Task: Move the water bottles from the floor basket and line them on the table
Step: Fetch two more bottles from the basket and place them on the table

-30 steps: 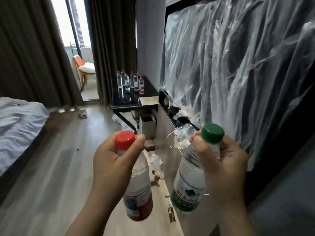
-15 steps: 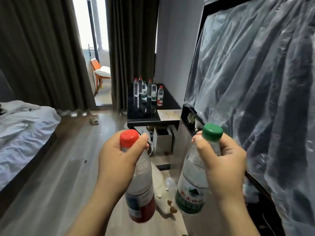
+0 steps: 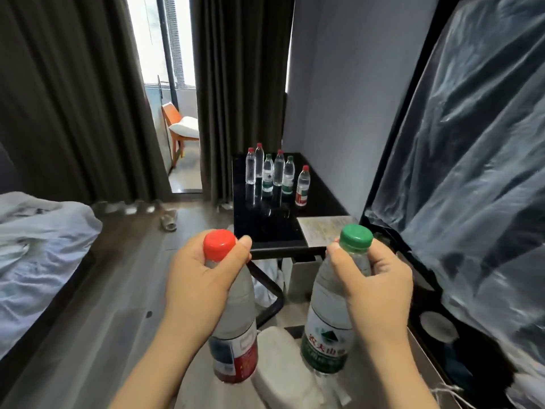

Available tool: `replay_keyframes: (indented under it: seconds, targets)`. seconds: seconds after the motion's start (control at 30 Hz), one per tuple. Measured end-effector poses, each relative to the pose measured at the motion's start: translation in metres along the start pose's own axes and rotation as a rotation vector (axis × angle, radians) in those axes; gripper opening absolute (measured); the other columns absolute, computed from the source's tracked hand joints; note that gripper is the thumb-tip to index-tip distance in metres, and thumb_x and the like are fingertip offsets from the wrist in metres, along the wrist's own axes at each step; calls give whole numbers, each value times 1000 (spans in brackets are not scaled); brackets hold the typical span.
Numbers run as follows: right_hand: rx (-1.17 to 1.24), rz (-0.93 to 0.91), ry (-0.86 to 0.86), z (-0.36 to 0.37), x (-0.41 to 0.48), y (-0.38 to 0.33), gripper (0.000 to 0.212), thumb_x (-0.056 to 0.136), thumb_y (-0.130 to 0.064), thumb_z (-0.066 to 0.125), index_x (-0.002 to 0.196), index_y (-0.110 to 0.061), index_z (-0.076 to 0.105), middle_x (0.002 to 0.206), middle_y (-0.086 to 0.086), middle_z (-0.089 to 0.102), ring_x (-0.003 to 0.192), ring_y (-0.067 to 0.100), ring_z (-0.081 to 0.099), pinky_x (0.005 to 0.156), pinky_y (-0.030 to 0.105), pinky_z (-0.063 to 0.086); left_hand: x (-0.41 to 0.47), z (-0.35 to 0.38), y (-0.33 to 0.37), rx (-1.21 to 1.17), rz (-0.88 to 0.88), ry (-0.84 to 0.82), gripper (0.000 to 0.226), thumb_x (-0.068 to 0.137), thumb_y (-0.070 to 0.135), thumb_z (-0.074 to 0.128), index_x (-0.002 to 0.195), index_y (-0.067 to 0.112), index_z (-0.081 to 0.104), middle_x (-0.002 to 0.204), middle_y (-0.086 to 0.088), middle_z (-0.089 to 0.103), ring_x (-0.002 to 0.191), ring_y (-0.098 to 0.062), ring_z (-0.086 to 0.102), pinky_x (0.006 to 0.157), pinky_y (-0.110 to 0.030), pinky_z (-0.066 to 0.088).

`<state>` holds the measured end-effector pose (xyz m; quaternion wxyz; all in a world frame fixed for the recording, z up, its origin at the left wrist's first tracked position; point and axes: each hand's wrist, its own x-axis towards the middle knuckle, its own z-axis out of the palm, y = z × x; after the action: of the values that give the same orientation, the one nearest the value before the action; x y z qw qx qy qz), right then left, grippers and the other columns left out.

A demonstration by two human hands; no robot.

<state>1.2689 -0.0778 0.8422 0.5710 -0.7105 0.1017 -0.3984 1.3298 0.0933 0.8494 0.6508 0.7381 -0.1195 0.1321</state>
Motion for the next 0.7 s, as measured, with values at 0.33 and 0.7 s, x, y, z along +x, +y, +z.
replay_keyframes:
  seconds: [0.33, 0.7]
  targets:
    - [-8, -8, -106, 119, 146, 63, 8, 79, -10, 72, 72, -9, 67, 74, 3, 65, 58, 2, 54, 57, 8, 43, 173, 26, -58, 83, 22, 67, 21, 80, 28, 68, 67, 12, 68, 74, -2, 69, 70, -13, 61, 61, -13, 45]
    - [-69, 134, -5, 276, 254, 160, 10, 77, -14, 74, 71, -11, 68, 66, 11, 66, 55, 6, 58, 51, 13, 47, 381, 19, -175, 83, 6, -76, 29, 80, 32, 67, 71, 5, 65, 70, -12, 65, 65, -19, 58, 58, -19, 44]
